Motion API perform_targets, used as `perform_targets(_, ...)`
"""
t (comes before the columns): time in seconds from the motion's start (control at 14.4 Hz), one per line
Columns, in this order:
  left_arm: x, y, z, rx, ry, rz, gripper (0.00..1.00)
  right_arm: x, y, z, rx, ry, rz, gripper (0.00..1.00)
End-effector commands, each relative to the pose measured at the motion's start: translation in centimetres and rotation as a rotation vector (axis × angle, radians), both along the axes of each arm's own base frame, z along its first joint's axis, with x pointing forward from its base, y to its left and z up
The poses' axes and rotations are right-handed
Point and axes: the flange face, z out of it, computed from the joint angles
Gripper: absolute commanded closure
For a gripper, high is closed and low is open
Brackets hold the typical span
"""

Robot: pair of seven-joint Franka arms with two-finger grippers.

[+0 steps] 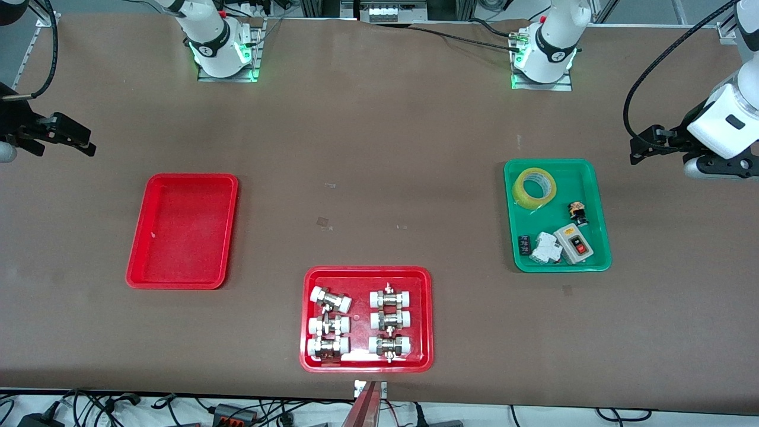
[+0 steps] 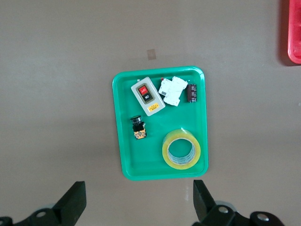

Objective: Left arm passes tape to right arm into tray
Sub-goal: 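Move the left gripper down over the yellow tape roll in the green tray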

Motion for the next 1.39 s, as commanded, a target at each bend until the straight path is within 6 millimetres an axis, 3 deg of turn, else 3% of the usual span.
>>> perform_targets(0.0,-0.3,-0.1,0.3,-0.012,0.000,-0.002,0.00,-1.0,0.2,0.7,0.010,-0.010,0.007,0.00)
perform_targets(0.42,0.0,-0.4,-0.4,-0.011,0.011,-0.006,0.00,-1.0,0.2,0.7,0.009,-0.013,0.007,0.00)
perform_targets(0.63,0.8,-1.0,-3.5,-0.014,0.071,-0.018,0.00,-1.0,0.2,0.6,0.009,-0.013,0.007,0.00)
perform_targets(0.83,3.0,-1.1,-12.5,-0.016,0.202,-0.020,0.00,-0.9,0.2,0.4,0.010,-0.004,0.007,0.00)
perform_targets(0.9,2.9,-1.4,-17.2,-0.016,0.277,-0.021,0.00,-0.9,0.2,0.4,0.010,-0.004,0.007,0.00)
perform_targets(1.04,0.5,-3.4,-23.6,-0.014,0.295,-0.044,0.00,-0.7,0.6,-0.2,0.009,0.011,0.015,0.00)
perform_targets(1.18,-1.7,-3.3,-27.7,-0.015,0.289,-0.045,0.00,-0.6,0.5,-0.5,0.009,0.017,0.013,0.00)
perform_targets(1.32,-2.2,-3.1,-30.0,-0.019,0.272,-0.042,0.00,-0.5,0.5,-0.5,0.005,0.014,0.020,0.00)
